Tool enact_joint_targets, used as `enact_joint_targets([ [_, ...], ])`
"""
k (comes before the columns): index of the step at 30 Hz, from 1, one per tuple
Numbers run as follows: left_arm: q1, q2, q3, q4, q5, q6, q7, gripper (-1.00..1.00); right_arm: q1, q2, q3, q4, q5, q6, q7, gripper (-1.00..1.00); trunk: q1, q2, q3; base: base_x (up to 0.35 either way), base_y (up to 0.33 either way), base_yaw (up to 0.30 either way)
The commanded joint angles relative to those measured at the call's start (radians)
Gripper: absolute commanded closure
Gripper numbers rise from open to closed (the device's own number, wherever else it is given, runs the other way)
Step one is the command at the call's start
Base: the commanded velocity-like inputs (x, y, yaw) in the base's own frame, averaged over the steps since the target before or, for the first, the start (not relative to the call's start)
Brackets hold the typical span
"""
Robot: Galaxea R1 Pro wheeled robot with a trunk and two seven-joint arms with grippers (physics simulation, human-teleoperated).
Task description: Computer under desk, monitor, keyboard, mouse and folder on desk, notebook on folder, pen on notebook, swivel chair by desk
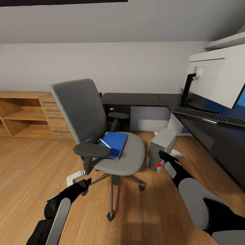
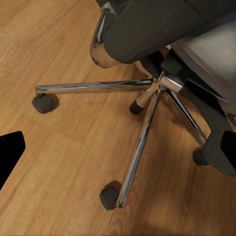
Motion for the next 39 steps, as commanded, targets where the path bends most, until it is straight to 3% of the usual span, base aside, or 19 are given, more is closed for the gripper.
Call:
enact_joint_targets([
  [1,-0.001,-0.001,0.001,-0.001,0.010,0.003,0.008,-1.00,-0.001,0.000,0.002,0.001,-0.011,-0.005,-0.003,-1.00,0.000,0.000,-0.001,0.012,0.000,0.000],
  [11,-0.001,0.001,0.002,-0.001,0.010,0.003,0.009,-1.00,-0.001,0.001,0.003,0.020,-0.009,0.013,-0.012,-1.00,0.000,0.000,-0.001,0.003,0.000,0.000],
  [19,-0.001,0.002,0.002,-0.002,0.010,0.003,0.008,-1.00,-0.001,0.002,0.003,0.028,-0.015,0.152,-0.073,-1.00,0.000,0.000,-0.001,0.000,0.000,0.000],
  [30,0.005,0.003,0.002,-0.006,0.010,-0.006,0.006,-1.00,-0.001,0.003,0.003,0.025,-0.017,0.180,-0.082,-1.00,0.000,0.000,-0.001,0.000,0.000,0.000],
  [34,0.104,0.005,0.000,-0.022,0.009,-0.106,0.002,-1.00,-0.001,0.002,0.003,0.022,-0.016,0.181,-0.082,-1.00,0.000,0.000,-0.001,0.000,0.000,0.000],
  [35,0.167,0.028,-0.042,-0.028,0.007,-0.219,-0.002,-1.00,-0.001,0.002,0.003,0.021,-0.015,0.180,-0.082,-1.00,0.000,0.000,-0.001,0.000,0.000,0.000],
  [39,0.173,0.041,-0.071,-0.029,0.007,-0.233,-0.003,-1.00,-0.001,0.000,0.003,0.017,-0.015,0.178,-0.080,-1.00,0.000,0.000,-0.001,0.000,0.000,0.000],
])
